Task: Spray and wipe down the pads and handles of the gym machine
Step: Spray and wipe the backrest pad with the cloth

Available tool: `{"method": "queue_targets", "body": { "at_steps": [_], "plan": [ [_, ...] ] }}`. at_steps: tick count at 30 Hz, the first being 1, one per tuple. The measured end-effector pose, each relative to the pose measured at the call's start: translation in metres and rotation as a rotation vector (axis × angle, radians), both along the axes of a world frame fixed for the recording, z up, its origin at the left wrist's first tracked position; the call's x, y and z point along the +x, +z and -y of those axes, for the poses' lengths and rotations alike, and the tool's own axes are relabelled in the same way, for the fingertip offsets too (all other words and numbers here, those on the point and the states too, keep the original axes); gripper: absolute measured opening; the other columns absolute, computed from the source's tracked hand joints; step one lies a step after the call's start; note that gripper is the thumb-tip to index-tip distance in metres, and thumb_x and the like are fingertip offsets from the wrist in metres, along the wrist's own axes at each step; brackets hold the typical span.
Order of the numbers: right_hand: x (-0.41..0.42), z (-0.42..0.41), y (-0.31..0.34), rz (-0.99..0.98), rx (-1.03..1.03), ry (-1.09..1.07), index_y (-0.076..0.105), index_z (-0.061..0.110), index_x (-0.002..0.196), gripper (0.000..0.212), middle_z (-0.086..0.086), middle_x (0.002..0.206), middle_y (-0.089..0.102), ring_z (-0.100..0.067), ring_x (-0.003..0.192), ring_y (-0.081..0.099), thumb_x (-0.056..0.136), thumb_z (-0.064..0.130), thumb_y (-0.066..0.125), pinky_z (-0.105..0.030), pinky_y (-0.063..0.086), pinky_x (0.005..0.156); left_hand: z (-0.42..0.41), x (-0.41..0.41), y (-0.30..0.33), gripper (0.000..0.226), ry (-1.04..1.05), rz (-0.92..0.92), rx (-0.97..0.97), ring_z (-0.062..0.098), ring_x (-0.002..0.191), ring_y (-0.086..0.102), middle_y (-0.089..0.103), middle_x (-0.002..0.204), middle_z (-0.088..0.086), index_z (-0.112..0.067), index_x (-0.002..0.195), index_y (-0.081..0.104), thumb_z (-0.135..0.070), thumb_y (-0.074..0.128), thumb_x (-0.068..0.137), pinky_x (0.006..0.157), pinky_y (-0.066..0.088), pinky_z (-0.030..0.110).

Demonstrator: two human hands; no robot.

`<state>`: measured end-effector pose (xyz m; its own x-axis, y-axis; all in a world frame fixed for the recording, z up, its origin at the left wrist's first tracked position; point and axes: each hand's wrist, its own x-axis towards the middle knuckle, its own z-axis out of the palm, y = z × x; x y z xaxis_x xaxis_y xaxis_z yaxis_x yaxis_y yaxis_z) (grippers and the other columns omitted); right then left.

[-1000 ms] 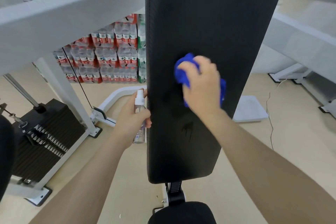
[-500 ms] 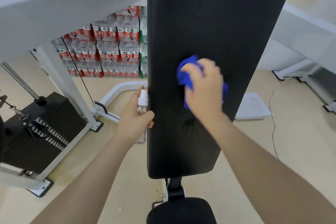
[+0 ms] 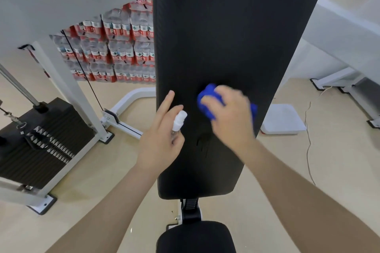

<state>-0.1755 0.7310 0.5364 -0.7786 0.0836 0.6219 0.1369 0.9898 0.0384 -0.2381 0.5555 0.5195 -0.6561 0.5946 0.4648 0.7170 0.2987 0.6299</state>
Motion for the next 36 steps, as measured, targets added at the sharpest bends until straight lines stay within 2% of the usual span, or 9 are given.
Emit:
{"method": "queue_targets", "body": {
  "at_steps": [3, 6, 13, 18, 21, 24, 28, 31, 36],
  "plan": [
    [0.007, -0.037, 0.035, -0.153, -0.062, -0.255, 0.057, 0.018, 0.106, 0.037, -0.016, 0.115, 0.055, -0.037, 0.087, 0.053, 0.072, 0.005, 0.062, -0.037, 0.044, 0.07, -0.011, 0.005, -0.009, 0.059, 0.017, -0.04, -0.025, 0.028, 0.09, 0.06, 0.023, 0.145, -0.011, -0.024, 0.12, 0.039, 0.001, 0.066, 0.074, 0.054, 0.055, 0.039],
    [0.01, -0.041, 0.021, -0.185, -0.054, -0.243, 0.053, 0.018, 0.107, 0.037, -0.016, 0.119, 0.052, -0.036, 0.09, 0.052, 0.073, 0.005, 0.062, -0.038, 0.044, 0.073, -0.021, 0.008, -0.015, 0.053, 0.03, -0.076, -0.023, 0.028, 0.083, 0.06, 0.035, 0.126, -0.004, -0.023, 0.115, 0.042, -0.001, 0.068, 0.074, 0.052, 0.055, 0.038],
    [0.06, -0.049, -0.058, 0.192, 0.212, 0.063, 0.061, 0.017, 0.102, 0.053, -0.01, 0.112, 0.048, -0.029, 0.083, 0.052, 0.053, 0.005, 0.078, -0.034, 0.049, 0.067, -0.037, 0.02, -0.027, 0.048, 0.076, -0.155, -0.092, 0.025, 0.06, 0.058, 0.036, 0.124, -0.001, -0.019, 0.113, 0.047, -0.003, 0.069, 0.074, 0.041, 0.049, 0.031],
    [0.035, -0.085, 0.032, -0.224, -0.04, -0.211, 0.057, 0.015, 0.104, 0.035, -0.017, 0.116, 0.051, -0.036, 0.09, 0.05, 0.071, 0.004, 0.055, -0.038, 0.042, 0.075, -0.046, 0.029, -0.032, 0.053, 0.109, -0.166, -0.18, 0.018, 0.042, 0.049, 0.022, 0.147, 0.001, -0.021, 0.115, 0.044, -0.001, 0.069, 0.074, 0.035, 0.043, 0.028],
    [0.032, -0.095, 0.03, -0.269, -0.028, -0.196, 0.052, 0.019, 0.106, 0.035, -0.013, 0.121, 0.048, -0.035, 0.092, 0.047, 0.074, 0.005, 0.054, -0.038, 0.04, 0.075, -0.051, 0.031, -0.036, 0.055, 0.124, -0.167, -0.192, 0.017, 0.045, 0.048, 0.019, 0.149, 0.003, -0.021, 0.115, 0.045, 0.002, 0.071, 0.071, 0.036, 0.044, 0.027],
    [0.055, -0.086, -0.032, -0.102, 0.011, -0.116, 0.055, 0.017, 0.103, 0.041, -0.008, 0.119, 0.036, -0.029, 0.093, 0.039, 0.065, 0.005, 0.064, -0.038, 0.04, 0.075, -0.053, 0.031, -0.037, 0.053, 0.12, -0.148, -0.174, 0.02, 0.052, 0.053, 0.016, 0.151, 0.003, -0.019, 0.116, 0.047, 0.003, 0.07, 0.073, 0.041, 0.048, 0.031],
    [0.088, -0.063, -0.078, 0.202, 0.074, -0.014, 0.067, 0.016, 0.094, 0.056, -0.008, 0.11, 0.043, -0.028, 0.078, 0.056, 0.042, 0.005, 0.085, -0.032, 0.049, 0.061, -0.046, 0.03, -0.039, 0.045, 0.094, -0.118, -0.121, 0.023, 0.068, 0.061, 0.017, 0.15, 0.001, -0.017, 0.118, 0.048, -0.002, 0.066, 0.079, 0.049, 0.052, 0.033],
    [0.066, -0.062, -0.036, 0.034, -0.063, -0.099, 0.064, 0.011, 0.101, 0.049, -0.017, 0.112, 0.051, -0.037, 0.083, 0.058, 0.056, -0.001, 0.077, -0.038, 0.049, 0.069, -0.032, 0.032, -0.04, 0.043, 0.122, -0.107, -0.08, 0.021, 0.087, 0.057, 0.039, 0.131, 0.005, -0.016, 0.119, 0.045, -0.009, 0.064, 0.082, 0.058, 0.054, 0.031],
    [0.023, -0.051, 0.004, -0.249, -0.289, -0.265, 0.059, 0.01, 0.107, 0.038, -0.024, 0.11, 0.053, -0.042, 0.096, 0.052, 0.07, 0.004, 0.06, -0.045, 0.044, 0.08, -0.01, 0.028, -0.043, 0.044, 0.217, 0.054, -0.14, 0.023, 0.065, 0.05, 0.049, 0.091, 0.005, -0.022, 0.122, 0.039, -0.008, 0.058, 0.084, 0.049, 0.04, 0.026]
  ]
}}
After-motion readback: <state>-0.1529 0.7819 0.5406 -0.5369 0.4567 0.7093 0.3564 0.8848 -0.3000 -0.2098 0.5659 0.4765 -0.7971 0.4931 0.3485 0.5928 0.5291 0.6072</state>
